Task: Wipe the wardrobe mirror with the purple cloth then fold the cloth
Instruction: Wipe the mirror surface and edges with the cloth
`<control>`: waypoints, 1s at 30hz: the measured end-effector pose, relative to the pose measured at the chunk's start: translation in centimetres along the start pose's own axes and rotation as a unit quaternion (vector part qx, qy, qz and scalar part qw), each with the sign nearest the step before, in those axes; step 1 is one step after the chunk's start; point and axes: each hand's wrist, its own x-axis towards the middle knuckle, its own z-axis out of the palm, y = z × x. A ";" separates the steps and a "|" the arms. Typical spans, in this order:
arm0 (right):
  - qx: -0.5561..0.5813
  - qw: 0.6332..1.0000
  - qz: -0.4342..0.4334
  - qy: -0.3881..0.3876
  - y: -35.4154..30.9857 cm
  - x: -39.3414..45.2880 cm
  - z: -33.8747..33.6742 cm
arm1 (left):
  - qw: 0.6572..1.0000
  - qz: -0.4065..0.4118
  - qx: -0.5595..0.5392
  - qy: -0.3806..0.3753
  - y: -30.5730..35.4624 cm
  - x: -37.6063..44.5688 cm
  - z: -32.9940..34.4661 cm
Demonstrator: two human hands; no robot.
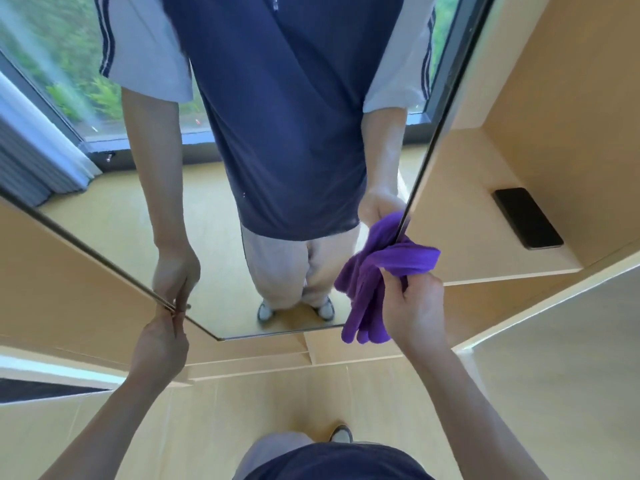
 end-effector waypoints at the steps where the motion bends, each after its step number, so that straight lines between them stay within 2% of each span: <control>1: -0.009 1.000 0.008 0.013 0.8 -0.5 0.8 | 1.000 0.003 0.001 0.000 0.1 0.0 0.0; 4: -0.020 0.999 -0.004 0.045 2.2 -1.7 2.6 | 1.000 0.006 0.002 -0.004 0.4 0.2 -0.2; 11: -0.030 0.998 0.060 0.012 6.2 -2.8 4.4 | 1.000 -0.001 0.006 -0.002 0.6 0.5 -0.3; 18: -0.047 0.996 0.077 0.015 7.1 -5.8 3.5 | 1.000 -0.003 -0.008 -0.010 1.1 1.8 -0.4; 30: -0.055 0.973 0.214 -0.074 10.8 -6.0 6.1 | 1.000 0.003 0.023 -0.012 1.1 1.5 -0.4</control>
